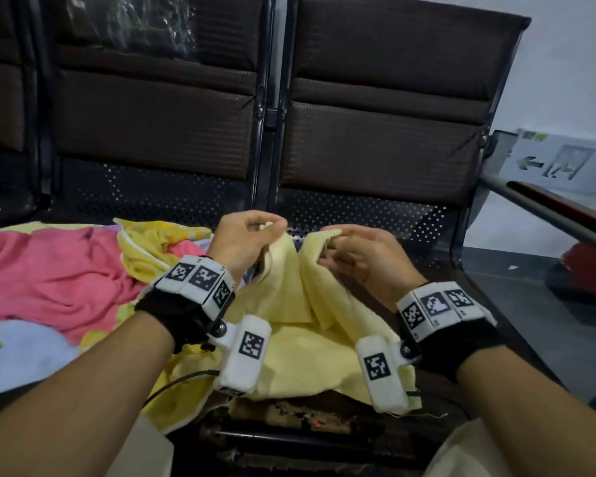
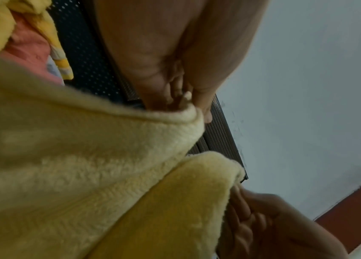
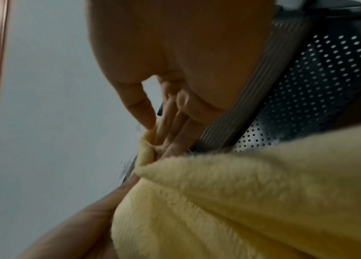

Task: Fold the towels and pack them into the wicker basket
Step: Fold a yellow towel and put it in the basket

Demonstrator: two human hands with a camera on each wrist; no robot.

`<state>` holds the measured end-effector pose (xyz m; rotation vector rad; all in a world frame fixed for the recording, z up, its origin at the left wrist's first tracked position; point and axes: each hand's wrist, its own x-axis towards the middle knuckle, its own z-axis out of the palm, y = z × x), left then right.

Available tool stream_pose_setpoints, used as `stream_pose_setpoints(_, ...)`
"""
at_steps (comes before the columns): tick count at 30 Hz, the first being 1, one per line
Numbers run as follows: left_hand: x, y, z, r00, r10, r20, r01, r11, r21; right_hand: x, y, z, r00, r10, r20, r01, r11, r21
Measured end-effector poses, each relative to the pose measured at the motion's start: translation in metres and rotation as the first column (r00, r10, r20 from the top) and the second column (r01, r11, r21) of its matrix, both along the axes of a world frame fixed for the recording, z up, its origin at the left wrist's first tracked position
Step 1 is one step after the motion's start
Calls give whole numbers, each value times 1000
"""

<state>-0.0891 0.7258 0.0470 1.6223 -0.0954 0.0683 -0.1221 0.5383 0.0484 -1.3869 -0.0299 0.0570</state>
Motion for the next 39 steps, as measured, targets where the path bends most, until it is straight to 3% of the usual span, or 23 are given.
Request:
stream_pose_setpoints(3, 0, 4, -1, 996, -80, -35, 81, 997, 7, 2, 1, -5, 993, 30, 112, 3, 961, -277)
stream_pose_setpoints(5, -1, 7, -2, 991, -130, -38, 131, 991, 34, 1, 0, -6, 976, 68, 206, 51, 853, -519)
stream_pose_setpoints(7, -2, 10, -3, 990, -141, -22, 142, 987, 81, 0, 3, -3, 951, 93, 295, 124, 759, -639)
stream_pose_setpoints(9, -2, 11, -4, 989, -150, -9, 150, 982, 112, -1, 8, 3, 907, 121, 404, 180, 755, -630)
stream_pose_setpoints(12, -3, 11, -5, 980, -198, -14, 198, 973, 116, -1, 18, 8, 908, 96, 407, 142, 846, -514)
stream_pose_setpoints(17, -7, 8, -5, 959, -283, -32, 285, 954, 91, 5, 29, -5, 945, 36, 326, 180, 772, -609)
stream_pose_setpoints(22, -11, 9, -1, 943, -330, -44, 333, 940, 72, 12, 30, -8, 948, -3, 318, 201, 781, -591)
stream_pose_setpoints(29, -16, 8, 2, 929, -358, -96, 367, 924, 104, 9, 32, -9, 948, 27, 317, 197, 734, -650)
stream_pose_setpoints(35, -15, 15, 1, 959, -285, 14, 269, 920, 287, 3, 28, -3, 976, 142, 166, -8, 785, -620)
stream_pose_setpoints(37, -9, 19, -1, 984, -165, 62, 136, 933, 333, 1, 27, -2, 971, 204, 125, -51, 690, -722)
stream_pose_setpoints(39, -4, 22, -1, 993, -52, 105, 18, 954, 301, 0, 24, -3, 955, 285, 81, -68, 477, -876)
